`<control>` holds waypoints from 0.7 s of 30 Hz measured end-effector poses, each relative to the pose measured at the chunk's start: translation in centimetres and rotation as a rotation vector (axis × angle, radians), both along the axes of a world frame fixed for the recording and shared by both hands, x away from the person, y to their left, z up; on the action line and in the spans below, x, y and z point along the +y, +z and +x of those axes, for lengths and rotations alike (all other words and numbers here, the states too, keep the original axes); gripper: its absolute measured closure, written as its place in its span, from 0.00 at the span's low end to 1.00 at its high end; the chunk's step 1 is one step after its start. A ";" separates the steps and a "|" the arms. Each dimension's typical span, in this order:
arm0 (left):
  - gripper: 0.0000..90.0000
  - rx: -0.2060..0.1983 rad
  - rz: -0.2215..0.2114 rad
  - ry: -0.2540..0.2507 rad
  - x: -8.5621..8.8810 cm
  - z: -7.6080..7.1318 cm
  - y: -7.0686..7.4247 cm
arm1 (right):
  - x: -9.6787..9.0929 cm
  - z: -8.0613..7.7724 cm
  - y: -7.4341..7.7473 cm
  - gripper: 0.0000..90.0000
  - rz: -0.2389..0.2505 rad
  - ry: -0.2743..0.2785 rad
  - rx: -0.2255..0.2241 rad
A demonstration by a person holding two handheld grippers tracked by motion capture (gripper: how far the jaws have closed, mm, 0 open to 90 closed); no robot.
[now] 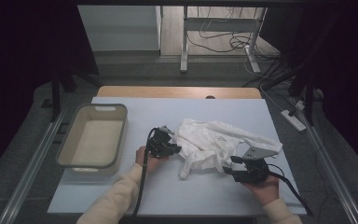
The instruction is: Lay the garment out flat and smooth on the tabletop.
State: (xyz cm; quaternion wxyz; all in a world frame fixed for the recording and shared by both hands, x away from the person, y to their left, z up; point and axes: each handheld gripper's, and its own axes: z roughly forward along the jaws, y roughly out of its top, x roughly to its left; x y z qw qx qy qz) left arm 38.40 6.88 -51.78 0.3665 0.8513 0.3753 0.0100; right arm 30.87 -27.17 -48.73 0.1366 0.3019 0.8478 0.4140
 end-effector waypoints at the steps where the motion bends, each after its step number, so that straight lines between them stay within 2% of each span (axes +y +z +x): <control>1: 0.98 -0.002 -0.002 -0.002 0.1 0.0 0.0 | 0.0 0.0 0.0 0.49 -0.001 0.000 0.000; 14: 0.98 -0.028 -0.032 0.015 2.0 -0.1 1.4 | 0.0 0.1 -0.1 0.49 -0.019 -0.003 -0.005; 17: 0.98 -0.037 -0.019 0.019 2.5 -0.1 1.9 | 0.0 0.1 -0.1 0.48 -0.023 -0.004 -0.006; 21: 0.98 -0.046 -0.025 0.033 3.4 0.0 2.4 | -0.1 0.1 0.0 0.48 -0.019 -0.004 -0.005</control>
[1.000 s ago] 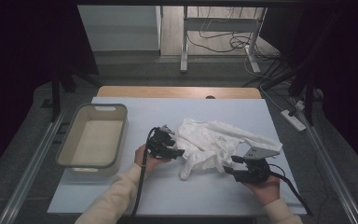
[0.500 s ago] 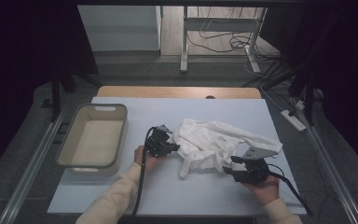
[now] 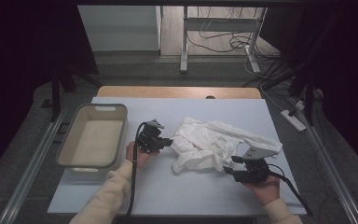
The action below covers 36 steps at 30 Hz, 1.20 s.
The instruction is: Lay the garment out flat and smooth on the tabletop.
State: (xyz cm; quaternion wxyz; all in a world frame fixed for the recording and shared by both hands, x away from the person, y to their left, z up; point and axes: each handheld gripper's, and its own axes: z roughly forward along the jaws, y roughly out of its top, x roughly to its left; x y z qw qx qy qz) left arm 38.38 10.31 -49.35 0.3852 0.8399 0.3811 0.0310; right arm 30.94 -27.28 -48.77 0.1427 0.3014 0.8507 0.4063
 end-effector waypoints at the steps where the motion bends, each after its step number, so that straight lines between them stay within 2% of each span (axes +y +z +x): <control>1: 0.98 0.000 -0.002 0.005 0.2 0.0 0.1 | 0.0 0.0 0.0 0.48 0.000 -0.001 0.000; 18: 0.98 0.000 -0.031 0.076 2.9 0.6 0.7 | 0.0 0.1 -0.1 0.47 -0.013 -0.004 0.001; 26: 0.98 -0.011 -0.041 0.088 3.2 0.6 1.2 | -0.1 0.1 -0.1 0.46 -0.015 -0.006 0.001; 36: 0.98 -0.035 -0.051 0.077 2.9 0.3 2.1 | -0.1 0.2 -0.1 0.46 -0.017 -0.006 0.002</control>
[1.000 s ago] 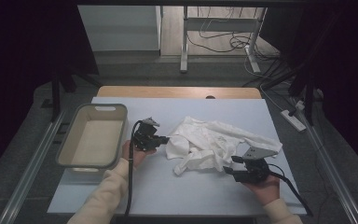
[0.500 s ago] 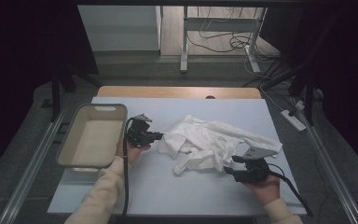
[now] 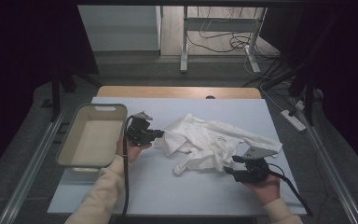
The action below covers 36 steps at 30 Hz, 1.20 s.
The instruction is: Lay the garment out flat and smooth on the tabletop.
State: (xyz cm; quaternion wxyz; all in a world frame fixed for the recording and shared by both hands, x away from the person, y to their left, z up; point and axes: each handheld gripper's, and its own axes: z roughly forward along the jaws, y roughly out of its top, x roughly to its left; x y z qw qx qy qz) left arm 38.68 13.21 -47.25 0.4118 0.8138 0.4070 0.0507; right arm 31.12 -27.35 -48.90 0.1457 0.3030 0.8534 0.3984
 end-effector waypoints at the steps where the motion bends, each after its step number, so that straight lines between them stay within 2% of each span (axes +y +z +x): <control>1: 0.98 -0.003 0.000 0.001 0.1 0.0 0.1 | 0.0 0.0 0.0 0.46 0.000 0.000 0.000; 12: 0.98 -0.025 -0.017 0.014 1.2 -0.1 1.4 | 0.0 0.0 0.0 0.46 0.000 0.001 0.000; 32: 0.98 -0.043 -0.006 0.086 3.1 0.2 2.2 | -0.1 0.0 0.1 0.46 0.002 -0.001 -0.002; 34: 0.95 -0.038 -0.005 0.104 3.2 0.3 2.0 | -0.1 0.0 0.1 0.46 0.003 -0.002 -0.002; 35: 0.87 -0.043 -0.003 0.125 3.3 0.3 2.0 | -0.1 0.0 0.1 0.46 0.003 -0.002 -0.002; 36: 0.75 -0.050 0.007 0.148 3.3 0.2 2.1 | -0.1 0.0 0.1 0.46 0.004 -0.002 -0.002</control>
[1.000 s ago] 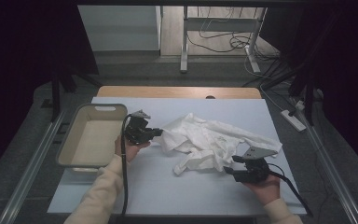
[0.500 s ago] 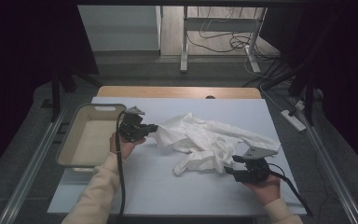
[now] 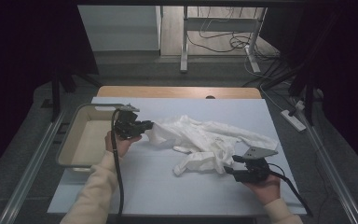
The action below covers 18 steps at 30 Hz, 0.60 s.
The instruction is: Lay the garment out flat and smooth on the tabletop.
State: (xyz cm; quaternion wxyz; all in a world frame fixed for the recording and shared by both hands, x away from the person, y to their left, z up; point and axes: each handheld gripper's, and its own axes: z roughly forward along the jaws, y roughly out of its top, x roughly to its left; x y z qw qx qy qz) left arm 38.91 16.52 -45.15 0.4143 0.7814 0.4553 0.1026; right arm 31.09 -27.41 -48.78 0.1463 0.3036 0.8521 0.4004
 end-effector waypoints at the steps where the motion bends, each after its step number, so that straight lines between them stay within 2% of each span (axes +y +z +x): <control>1: 0.69 -0.008 0.000 0.008 0.1 -0.1 0.1 | 0.0 0.0 0.0 0.46 0.000 0.000 0.000; 4: 0.69 -0.023 -0.004 -0.014 0.0 -0.3 0.4 | 0.0 0.0 0.0 0.46 0.001 0.001 -0.001; 6: 0.65 -0.027 -0.008 -0.036 -0.3 -0.4 0.5 | 0.0 0.0 0.0 0.46 0.005 0.002 -0.001; 10: 0.61 -0.021 -0.029 -0.089 -1.0 -0.5 0.6 | 0.0 -0.1 0.2 0.46 0.017 0.000 -0.010; 18: 0.57 -0.005 -0.025 -0.138 -2.3 -0.7 0.1 | 0.1 -0.2 0.4 0.46 0.038 0.010 -0.021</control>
